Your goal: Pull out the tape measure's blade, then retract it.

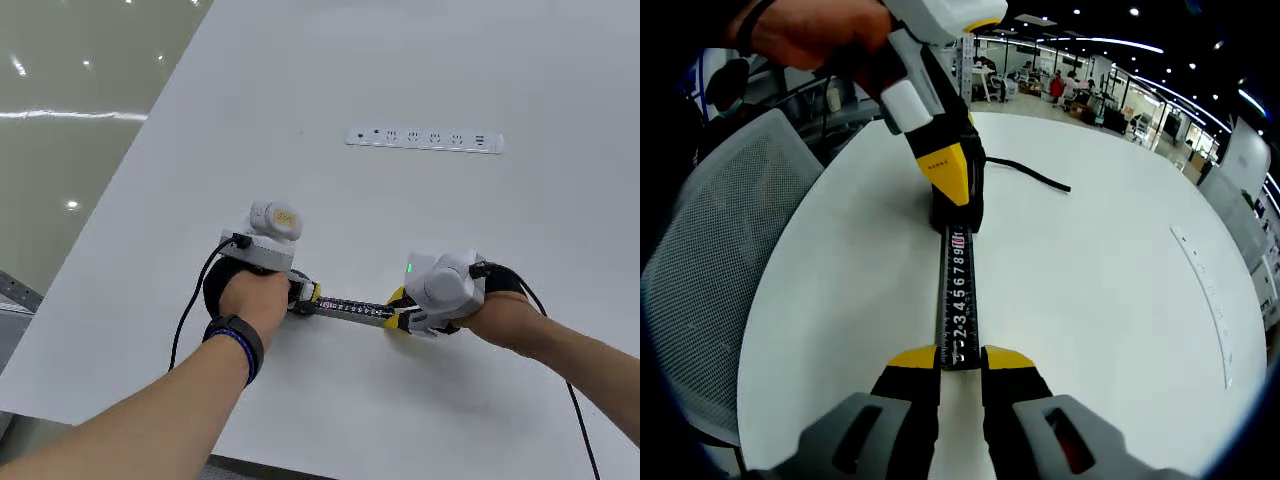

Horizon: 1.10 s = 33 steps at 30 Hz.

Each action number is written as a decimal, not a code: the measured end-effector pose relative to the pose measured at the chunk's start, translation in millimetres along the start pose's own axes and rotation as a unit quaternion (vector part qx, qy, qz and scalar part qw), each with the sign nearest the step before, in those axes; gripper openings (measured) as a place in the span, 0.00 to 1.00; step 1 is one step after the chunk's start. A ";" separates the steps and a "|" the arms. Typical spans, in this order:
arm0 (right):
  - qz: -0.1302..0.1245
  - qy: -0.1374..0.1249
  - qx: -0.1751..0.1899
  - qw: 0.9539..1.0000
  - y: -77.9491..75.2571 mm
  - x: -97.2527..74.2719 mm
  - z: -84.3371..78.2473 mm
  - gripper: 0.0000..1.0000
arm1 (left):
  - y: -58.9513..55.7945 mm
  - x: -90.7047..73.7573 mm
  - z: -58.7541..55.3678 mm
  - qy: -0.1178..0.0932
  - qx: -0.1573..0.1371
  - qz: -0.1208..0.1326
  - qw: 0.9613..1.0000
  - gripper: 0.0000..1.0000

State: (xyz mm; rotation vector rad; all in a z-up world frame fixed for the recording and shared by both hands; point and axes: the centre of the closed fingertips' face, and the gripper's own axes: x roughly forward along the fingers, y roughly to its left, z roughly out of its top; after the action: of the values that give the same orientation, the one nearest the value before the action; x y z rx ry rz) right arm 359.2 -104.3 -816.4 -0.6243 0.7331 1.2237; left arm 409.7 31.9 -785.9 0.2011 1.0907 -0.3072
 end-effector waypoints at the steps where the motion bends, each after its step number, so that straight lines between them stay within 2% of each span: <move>1: 0.000 0.000 0.001 1.000 0.1 0.9 1.2 0.14 | -0.1 -0.1 0.0 0.000 0.000 0.000 1.000 0.56; 20: 0.005 0.003 -0.002 1.000 0.4 13.1 7.7 0.14 | 1.0 1.1 0.0 0.000 -0.002 0.000 1.000 0.56; 33: 0.009 -0.005 -0.004 1.000 0.2 19.1 13.0 0.14 | 1.8 1.9 -0.5 -0.001 -0.004 0.003 1.000 0.56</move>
State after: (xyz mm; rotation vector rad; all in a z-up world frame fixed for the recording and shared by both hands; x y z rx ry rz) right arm 364.4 -82.9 -823.2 -0.6186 0.7280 1.2452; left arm 410.8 33.5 -787.9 0.1974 1.0884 -0.2978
